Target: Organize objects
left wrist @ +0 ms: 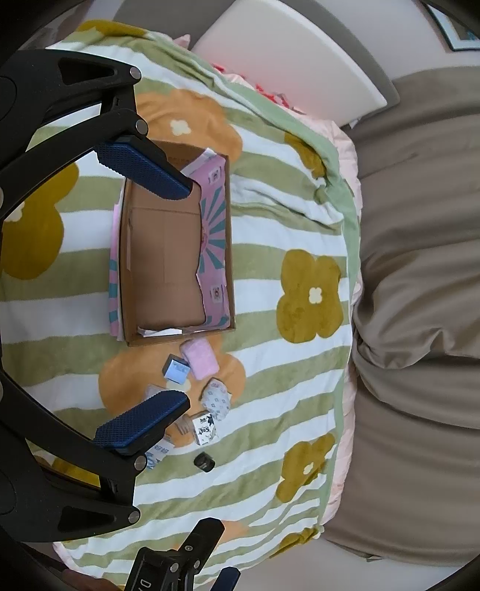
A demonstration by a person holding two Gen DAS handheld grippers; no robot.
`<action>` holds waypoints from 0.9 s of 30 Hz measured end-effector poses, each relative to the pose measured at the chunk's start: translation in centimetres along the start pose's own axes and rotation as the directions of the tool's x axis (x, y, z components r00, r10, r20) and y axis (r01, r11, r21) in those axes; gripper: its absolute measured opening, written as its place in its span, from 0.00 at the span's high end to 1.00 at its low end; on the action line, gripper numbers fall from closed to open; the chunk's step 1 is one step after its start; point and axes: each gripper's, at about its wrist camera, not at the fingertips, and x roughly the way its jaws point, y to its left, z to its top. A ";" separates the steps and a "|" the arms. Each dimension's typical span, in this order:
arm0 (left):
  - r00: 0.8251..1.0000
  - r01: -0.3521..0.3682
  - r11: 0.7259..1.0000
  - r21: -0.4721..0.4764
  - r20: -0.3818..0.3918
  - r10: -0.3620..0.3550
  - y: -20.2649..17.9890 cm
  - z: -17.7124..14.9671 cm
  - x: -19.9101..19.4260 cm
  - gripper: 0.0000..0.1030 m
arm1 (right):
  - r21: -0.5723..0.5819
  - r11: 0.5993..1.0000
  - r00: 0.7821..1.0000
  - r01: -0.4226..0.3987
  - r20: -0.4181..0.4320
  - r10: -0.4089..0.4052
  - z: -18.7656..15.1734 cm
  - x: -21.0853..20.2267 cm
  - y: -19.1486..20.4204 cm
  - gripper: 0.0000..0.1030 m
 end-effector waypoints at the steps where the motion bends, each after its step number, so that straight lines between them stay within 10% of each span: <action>1: 1.000 0.002 1.000 -0.003 0.000 -0.002 0.0 0.0 0.0 0.00 | 0.000 1.000 1.000 0.000 0.000 0.000 0.0 0.0 0.0 0.00; 27: 0.999 0.031 0.999 -0.022 0.007 -0.031 0.3 -0.6 -0.2 0.00 | -0.029 0.999 1.000 -0.024 0.005 0.024 -0.3 -0.5 0.5 0.00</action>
